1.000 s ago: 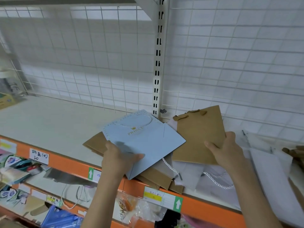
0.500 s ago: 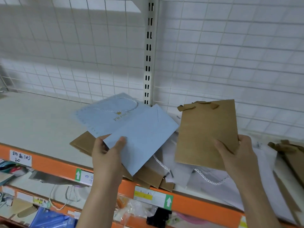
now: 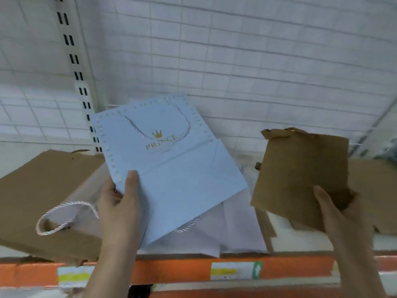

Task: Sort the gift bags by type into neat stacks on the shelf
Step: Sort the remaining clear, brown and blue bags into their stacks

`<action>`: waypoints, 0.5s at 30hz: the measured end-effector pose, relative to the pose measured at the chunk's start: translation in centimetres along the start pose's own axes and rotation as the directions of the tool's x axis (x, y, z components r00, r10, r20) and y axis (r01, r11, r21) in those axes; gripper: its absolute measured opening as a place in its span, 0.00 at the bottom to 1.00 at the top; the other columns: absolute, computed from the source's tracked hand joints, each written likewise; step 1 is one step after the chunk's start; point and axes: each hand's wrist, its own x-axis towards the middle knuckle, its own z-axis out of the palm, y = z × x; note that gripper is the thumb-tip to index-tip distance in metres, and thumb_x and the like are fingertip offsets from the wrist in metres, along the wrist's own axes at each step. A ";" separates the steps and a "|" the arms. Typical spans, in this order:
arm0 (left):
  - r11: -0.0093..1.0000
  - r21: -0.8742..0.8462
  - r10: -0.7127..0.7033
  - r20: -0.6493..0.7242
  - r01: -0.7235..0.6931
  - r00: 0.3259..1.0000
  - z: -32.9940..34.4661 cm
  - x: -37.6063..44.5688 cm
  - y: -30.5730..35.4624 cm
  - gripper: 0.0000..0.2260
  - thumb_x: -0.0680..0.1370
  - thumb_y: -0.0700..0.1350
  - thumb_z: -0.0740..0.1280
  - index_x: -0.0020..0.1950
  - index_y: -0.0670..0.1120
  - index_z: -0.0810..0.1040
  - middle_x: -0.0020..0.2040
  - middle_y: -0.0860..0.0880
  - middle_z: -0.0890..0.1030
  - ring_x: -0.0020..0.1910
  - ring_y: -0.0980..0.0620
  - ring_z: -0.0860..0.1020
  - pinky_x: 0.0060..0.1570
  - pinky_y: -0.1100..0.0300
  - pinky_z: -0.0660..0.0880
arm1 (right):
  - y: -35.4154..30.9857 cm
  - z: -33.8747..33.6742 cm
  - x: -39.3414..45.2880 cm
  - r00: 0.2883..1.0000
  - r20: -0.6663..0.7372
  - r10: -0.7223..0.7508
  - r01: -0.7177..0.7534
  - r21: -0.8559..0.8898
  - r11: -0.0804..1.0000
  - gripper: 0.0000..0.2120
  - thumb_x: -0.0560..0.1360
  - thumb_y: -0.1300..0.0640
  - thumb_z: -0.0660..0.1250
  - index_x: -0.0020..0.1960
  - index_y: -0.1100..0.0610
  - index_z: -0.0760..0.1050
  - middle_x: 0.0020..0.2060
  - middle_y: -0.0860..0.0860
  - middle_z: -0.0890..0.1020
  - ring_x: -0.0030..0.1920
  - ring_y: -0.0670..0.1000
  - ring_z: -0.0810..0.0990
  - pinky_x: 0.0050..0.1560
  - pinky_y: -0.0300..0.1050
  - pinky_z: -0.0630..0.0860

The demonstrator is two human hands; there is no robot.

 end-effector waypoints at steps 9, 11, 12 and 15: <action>0.985 0.169 -0.021 -0.007 0.022 1.000 9.2 -5.7 -2.1 0.06 0.78 0.49 0.63 0.43 0.50 0.77 0.39 0.57 0.79 0.41 0.56 0.78 0.40 0.60 0.72 | 5.6 -4.6 8.5 0.956 0.292 -0.034 0.104 -0.229 0.968 0.28 0.72 0.46 0.67 0.66 0.60 0.65 0.50 0.51 0.73 0.46 0.52 0.71 0.44 0.46 0.68; 0.981 0.191 -0.019 0.000 0.019 1.000 10.6 -7.4 -2.3 0.06 0.78 0.49 0.63 0.43 0.50 0.76 0.37 0.56 0.78 0.36 0.59 0.76 0.35 0.63 0.69 | 6.4 -4.2 9.5 0.939 0.340 -0.041 0.126 -0.231 0.965 0.26 0.73 0.47 0.67 0.65 0.59 0.66 0.50 0.52 0.75 0.46 0.52 0.72 0.45 0.46 0.69; 0.980 0.196 -0.029 0.007 0.027 1.000 11.2 -8.3 -2.4 0.07 0.78 0.49 0.63 0.43 0.49 0.76 0.36 0.56 0.77 0.35 0.59 0.75 0.34 0.63 0.68 | 6.7 -4.0 9.8 0.933 0.355 -0.049 0.138 -0.228 0.964 0.26 0.73 0.47 0.67 0.64 0.59 0.66 0.51 0.53 0.76 0.46 0.52 0.72 0.45 0.46 0.70; 0.972 0.230 -0.054 -0.012 0.056 0.998 12.0 -9.8 -3.0 0.08 0.77 0.50 0.64 0.41 0.48 0.76 0.36 0.53 0.77 0.35 0.54 0.74 0.35 0.61 0.69 | 7.5 -3.1 10.8 0.930 0.352 -0.106 0.213 -0.279 0.936 0.26 0.73 0.47 0.67 0.65 0.61 0.66 0.55 0.57 0.75 0.49 0.54 0.73 0.46 0.44 0.70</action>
